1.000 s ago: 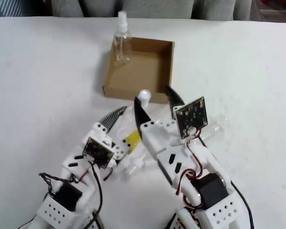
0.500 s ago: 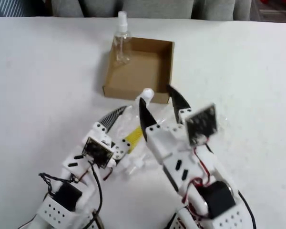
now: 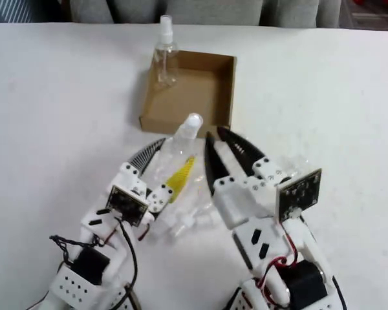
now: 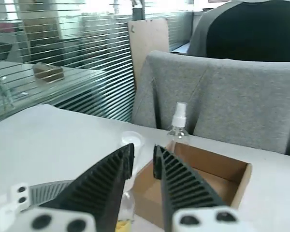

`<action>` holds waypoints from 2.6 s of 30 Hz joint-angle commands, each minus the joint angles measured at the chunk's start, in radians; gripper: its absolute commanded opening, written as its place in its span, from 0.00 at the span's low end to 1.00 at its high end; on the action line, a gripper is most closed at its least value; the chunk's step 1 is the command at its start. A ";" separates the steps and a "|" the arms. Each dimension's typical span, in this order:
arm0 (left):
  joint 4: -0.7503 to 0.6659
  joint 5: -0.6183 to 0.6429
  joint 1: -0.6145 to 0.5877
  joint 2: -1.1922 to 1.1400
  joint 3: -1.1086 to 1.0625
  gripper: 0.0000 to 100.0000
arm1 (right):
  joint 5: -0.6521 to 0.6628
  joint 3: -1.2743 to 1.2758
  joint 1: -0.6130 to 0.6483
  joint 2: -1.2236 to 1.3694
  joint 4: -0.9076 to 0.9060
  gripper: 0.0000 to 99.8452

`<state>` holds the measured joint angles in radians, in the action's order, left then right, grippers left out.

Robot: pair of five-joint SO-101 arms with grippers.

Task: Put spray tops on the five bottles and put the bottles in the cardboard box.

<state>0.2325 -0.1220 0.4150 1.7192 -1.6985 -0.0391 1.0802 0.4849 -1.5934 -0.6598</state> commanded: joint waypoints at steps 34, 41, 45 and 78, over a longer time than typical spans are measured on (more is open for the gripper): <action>-0.703 0.269 -0.271 -1.204 0.569 0.04 | 0.002 0.259 -0.208 0.533 0.674 0.02; -0.721 0.269 -0.298 -1.508 0.838 0.04 | 0.002 0.259 -0.208 0.533 0.676 0.02; -0.850 0.269 -0.305 -1.649 0.905 0.04 | 0.002 0.255 -0.277 0.533 0.680 0.02; -1.185 0.170 -0.306 -2.252 1.226 0.02 | 0.000 0.242 -0.417 0.576 0.725 0.02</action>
<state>-0.9152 0.0575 0.1204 -0.4979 -0.5738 -0.0391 1.3518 0.0752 -1.0196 0.0476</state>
